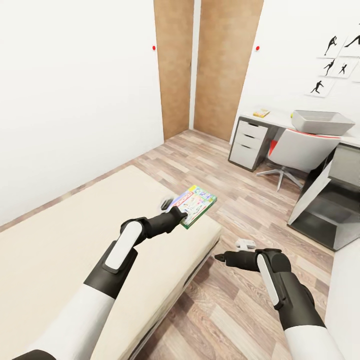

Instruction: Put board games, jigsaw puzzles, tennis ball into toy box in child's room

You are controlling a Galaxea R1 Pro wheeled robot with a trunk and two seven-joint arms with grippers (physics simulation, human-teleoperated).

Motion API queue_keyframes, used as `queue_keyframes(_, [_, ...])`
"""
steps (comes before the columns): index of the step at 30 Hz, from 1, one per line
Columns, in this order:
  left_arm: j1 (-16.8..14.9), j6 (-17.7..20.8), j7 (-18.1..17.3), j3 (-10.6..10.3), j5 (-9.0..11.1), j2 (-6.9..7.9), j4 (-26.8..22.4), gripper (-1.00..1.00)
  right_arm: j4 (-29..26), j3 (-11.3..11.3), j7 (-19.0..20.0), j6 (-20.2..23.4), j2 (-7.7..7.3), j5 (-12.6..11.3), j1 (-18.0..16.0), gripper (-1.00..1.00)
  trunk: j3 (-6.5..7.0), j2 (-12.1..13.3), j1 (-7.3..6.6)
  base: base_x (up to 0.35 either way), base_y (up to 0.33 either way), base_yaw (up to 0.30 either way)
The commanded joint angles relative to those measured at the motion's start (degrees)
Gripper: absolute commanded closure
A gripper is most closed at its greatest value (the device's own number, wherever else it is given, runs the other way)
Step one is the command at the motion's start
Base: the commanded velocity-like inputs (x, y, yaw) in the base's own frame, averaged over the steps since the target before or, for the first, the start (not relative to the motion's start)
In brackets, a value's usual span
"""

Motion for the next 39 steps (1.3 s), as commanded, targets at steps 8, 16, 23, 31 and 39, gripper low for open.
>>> queue_keyframes(8, [-0.04, 0.07, 0.58, -0.01, 0.66, -0.02, -0.12, 1.0, -0.12, -0.05, -0.24, 0.35, -0.02, -0.49, -0.03, -1.0, -0.1, -0.11, 0.03, 0.0, 0.0, -0.031])
queue_keyframes(16, [0.09, 0.05, 0.62, 0.01, 0.7, 0.04, -0.42, 1.0, -0.43, -0.03, -0.32, 0.78, -0.02, -0.52, -0.03, -1.0, -0.1, -0.11, 0.03, 0.0, 0.0, -0.183])
queue_keyframes(23, [0.61, -0.04, 0.76, 0.05, 0.7, 0.17, -1.5, 1.0, -0.55, -0.03, -0.33, 0.88, -0.02, -0.57, -0.06, -1.0, -0.1, -0.11, 0.03, 0.0, 0.0, -0.257])
queue_keyframes(31, [1.13, -0.13, 0.75, 0.13, 0.69, 0.34, -2.25, 1.0, -0.6, -0.08, -0.33, 0.96, -0.08, -0.59, -0.09, -1.0, -0.1, -0.11, 0.03, 0.0, 0.0, -0.277])
queue_keyframes(39, [1.67, -0.18, 0.54, 0.22, 0.69, 0.61, -2.39, 1.0, -0.61, -0.06, -0.33, 1.01, -0.07, -0.6, -0.1, -1.0, -0.1, -0.11, 0.03, 0.0, 0.0, -0.282])
